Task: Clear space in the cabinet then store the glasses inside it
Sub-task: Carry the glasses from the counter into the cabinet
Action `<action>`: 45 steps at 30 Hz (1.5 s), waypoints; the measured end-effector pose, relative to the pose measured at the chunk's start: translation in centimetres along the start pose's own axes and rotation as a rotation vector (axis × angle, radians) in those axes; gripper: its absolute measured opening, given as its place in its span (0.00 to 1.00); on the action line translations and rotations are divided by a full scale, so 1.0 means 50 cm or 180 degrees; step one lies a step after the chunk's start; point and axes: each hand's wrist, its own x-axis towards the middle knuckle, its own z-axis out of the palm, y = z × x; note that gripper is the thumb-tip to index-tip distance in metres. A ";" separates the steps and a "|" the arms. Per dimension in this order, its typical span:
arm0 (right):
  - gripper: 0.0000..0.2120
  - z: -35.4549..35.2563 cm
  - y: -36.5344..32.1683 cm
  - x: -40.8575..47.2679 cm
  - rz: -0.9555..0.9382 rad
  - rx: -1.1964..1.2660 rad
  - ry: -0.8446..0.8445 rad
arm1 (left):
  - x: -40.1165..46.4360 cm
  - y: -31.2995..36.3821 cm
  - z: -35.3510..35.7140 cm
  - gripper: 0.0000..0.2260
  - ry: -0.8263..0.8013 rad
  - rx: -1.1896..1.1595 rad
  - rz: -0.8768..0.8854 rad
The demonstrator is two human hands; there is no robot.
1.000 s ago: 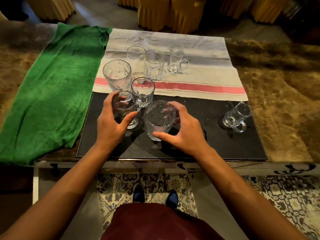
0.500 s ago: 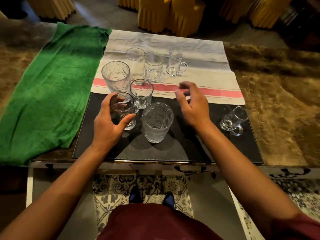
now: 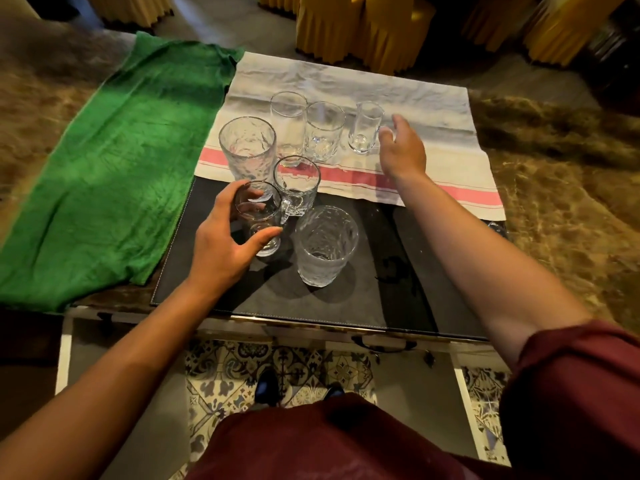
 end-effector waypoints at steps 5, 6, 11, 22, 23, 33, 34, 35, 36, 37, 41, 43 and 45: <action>0.21 0.020 -0.011 0.015 0.0079 0.0082 0.0009 | 0.001 0.002 -0.004 0.34 -0.0037 0.0003 -0.0026; 0.20 0.021 -0.011 0.018 0.0066 0.0062 0.0061 | 0.001 0.002 -0.005 0.34 -0.0034 -0.0004 -0.0038; 0.15 0.017 0.000 0.028 0.0013 -0.0126 0.0363 | -0.001 0.005 -0.005 0.35 -0.0040 0.0010 -0.0109; 0.14 -0.006 0.014 0.025 0.0478 0.0378 -0.0070 | -0.003 0.023 -0.003 0.33 -0.0012 0.0039 -0.0123; 0.14 -0.005 0.012 0.026 0.0528 0.0522 -0.0137 | -0.003 0.023 -0.004 0.33 -0.0010 0.0035 -0.0123; 0.09 -0.014 -0.002 0.010 0.1020 0.1965 -0.0533 | 0.000 0.024 -0.002 0.33 -0.0035 -0.0038 -0.0106; 0.10 -0.014 -0.004 0.011 0.1050 0.2026 -0.0524 | -0.001 0.023 -0.002 0.33 -0.0041 -0.0044 -0.0102; 0.10 -0.014 -0.005 0.011 0.1065 0.2072 -0.0514 | -0.001 0.022 -0.002 0.33 -0.0047 -0.0045 -0.0099; 0.10 -0.015 -0.006 0.008 0.1074 0.2112 -0.0506 | -0.001 0.021 -0.003 0.33 -0.0048 -0.0040 -0.0093; 0.09 -0.016 -0.008 0.003 0.1076 0.2167 -0.0497 | -0.002 0.021 -0.003 0.33 -0.0039 -0.0026 -0.0092; 0.07 -0.028 -0.008 -0.024 0.1041 0.2491 -0.0485 | -0.002 0.022 0.000 0.32 -0.0008 0.0035 -0.0115; 0.08 -0.037 -0.005 -0.039 0.0994 0.2568 -0.0489 | -0.002 0.019 -0.001 0.31 -0.0016 0.0045 -0.0102; 0.09 -0.051 -0.002 -0.058 0.0916 0.2561 -0.0469 | 0.000 0.013 -0.002 0.32 -0.0064 0.0060 -0.0062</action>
